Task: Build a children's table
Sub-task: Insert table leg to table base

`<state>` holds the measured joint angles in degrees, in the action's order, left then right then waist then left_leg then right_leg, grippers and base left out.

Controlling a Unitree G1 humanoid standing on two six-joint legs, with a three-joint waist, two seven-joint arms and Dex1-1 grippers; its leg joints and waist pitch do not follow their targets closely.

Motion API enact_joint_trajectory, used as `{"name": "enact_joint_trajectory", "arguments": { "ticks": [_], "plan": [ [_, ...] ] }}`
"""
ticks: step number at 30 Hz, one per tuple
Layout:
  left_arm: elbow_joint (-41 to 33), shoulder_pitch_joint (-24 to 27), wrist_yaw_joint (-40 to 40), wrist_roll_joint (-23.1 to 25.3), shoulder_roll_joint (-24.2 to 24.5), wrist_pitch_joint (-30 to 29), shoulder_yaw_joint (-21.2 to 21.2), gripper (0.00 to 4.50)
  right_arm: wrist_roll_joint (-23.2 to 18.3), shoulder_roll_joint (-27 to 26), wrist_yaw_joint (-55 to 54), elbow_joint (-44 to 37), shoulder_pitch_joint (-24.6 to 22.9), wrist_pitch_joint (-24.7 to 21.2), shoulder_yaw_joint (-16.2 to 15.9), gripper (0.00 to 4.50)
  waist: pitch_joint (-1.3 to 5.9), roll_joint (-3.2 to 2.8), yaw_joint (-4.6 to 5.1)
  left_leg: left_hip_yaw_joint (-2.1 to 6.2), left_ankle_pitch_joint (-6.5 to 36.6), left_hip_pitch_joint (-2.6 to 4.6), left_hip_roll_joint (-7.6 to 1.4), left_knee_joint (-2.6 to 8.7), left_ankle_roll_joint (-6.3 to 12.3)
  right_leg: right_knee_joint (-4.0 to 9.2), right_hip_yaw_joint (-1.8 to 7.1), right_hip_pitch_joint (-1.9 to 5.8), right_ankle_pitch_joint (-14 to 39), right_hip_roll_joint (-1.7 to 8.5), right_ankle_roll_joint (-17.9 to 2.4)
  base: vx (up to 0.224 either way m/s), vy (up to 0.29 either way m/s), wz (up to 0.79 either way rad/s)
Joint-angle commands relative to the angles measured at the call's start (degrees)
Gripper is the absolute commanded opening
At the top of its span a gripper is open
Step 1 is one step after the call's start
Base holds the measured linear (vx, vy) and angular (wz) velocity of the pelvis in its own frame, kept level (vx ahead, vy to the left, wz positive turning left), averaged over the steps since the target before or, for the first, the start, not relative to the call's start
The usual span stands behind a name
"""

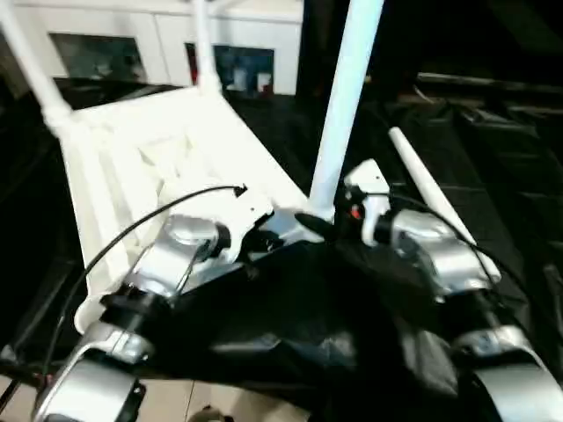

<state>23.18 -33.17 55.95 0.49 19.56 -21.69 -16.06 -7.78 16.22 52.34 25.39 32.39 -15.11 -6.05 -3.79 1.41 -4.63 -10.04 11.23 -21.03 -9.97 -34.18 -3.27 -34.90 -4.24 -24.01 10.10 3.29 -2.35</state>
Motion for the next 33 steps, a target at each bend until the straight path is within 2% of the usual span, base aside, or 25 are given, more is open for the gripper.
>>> {"name": "enact_joint_trajectory", "arguments": {
  "ticks": [1,3,6,7,13,19,21,22,28,33],
  "plan": [
    [-4.07,-0.15,4.53,-2.71,-0.04,2.69,-0.86,0.00,-0.89,0.93,2.06,-2.28,-1.07,-1.44,-0.89,4.41,4.32,-0.49,-0.08,0.93,5.22,0.68,-3.56,3.72,4.64,3.52,3.58,4.02,5.00,5.41,-13.12,0.000,0.000,0.00],
    [-5.14,0.61,6.80,-3.18,0.85,3.68,-1.35,0.00,-0.99,1.76,2.89,-3.55,-2.08,-1.96,-1.19,4.41,4.24,-0.44,-0.37,0.88,5.78,0.77,-3.59,3.77,4.36,3.62,3.54,3.89,5.51,5.42,-13.40,0.000,0.000,0.00],
    [-6.95,1.77,10.16,-4.21,2.15,4.29,-2.04,0.00,-0.80,2.73,3.78,-5.05,-3.30,-2.49,-1.54,4.41,4.11,-0.50,-0.60,0.89,6.84,0.82,-3.62,3.91,3.60,3.84,3.57,3.88,7.86,5.44,-12.58,0.000,0.000,0.00],
    [-7.45,2.10,11.14,-4.39,2.71,4.33,-2.36,0.00,-0.91,3.16,4.25,-5.67,-3.79,-2.89,-1.73,4.41,4.20,-0.57,-0.81,0.83,6.86,1.09,-3.66,3.85,3.20,3.83,3.61,3.70,7.89,5.42,-12.57,0.000,0.000,0.00],
    [-7.95,2.70,13.46,-4.29,4.24,5.04,-3.00,0.00,-1.19,4.77,5.77,-7.99,-5.39,-3.81,-2.79,4.41,4.14,-0.47,-1.06,0.91,7.19,0.79,-3.52,3.91,2.74,3.88,3.54,3.93,9.16,5.45,-11.80,0.000,0.000,0.00],
    [-7.91,2.69,14.16,-4.08,4.72,5.19,-3.21,0.00,-1.51,5.05,7.41,-8.34,-5.62,-3.79,-3.52,4.25,4.36,-0.39,-1.10,0.93,5.80,0.67,-3.42,3.68,3.09,3.50,3.46,4.08,7.00,5.35,-12.00,0.000,0.000,0.00],
    [-7.81,2.67,14.34,-4.11,4.83,5.27,-3.29,0.00,-1.70,5.17,7.61,-8.43,-5.62,-3.86,-3.68,4.12,4.37,-0.43,-1.12,0.95,5.55,0.62,-3.44,3.66,3.20,3.47,3.46,4.11,6.77,5.36,-12.03,0.000,0.000,0.00],
    [-7.74,2.73,14.64,-4.12,4.99,5.32,-3.41,0.00,-1.77,5.21,7.66,-8.41,-5.66,-3.99,-3.83,3.89,4.40,-0.44,-1.17,0.96,5.13,0.67,-3.46,3.65,3.27,3.40,3.44,4.08,6.38,5.34,-12.12,0.000,0.000,0.00],
    [-7.57,2.76,15.07,-4.05,5.16,5.40,-3.52,0.00,-1.73,5.18,7.85,-7.77,-5.73,-3.66,-4.14,3.44,4.38,-0.38,-1.33,0.95,5.59,0.69,-3.46,3.63,3.04,3.48,3.42,4.10,7.55,5.37,-11.94,0.000,0.000,0.00],
    [-7.49,2.94,15.26,-4.06,5.32,5.21,-3.58,0.00,-1.65,5.09,8.12,-7.24,-6.08,-3.55,-4.43,3.02,4.47,-0.38,-1.41,0.96,4.90,0.65,-3.44,3.53,3.18,3.24,3.41,4.15,6.22,5.34,-12.13,0.000,0.000,0.00]
  ]
}}
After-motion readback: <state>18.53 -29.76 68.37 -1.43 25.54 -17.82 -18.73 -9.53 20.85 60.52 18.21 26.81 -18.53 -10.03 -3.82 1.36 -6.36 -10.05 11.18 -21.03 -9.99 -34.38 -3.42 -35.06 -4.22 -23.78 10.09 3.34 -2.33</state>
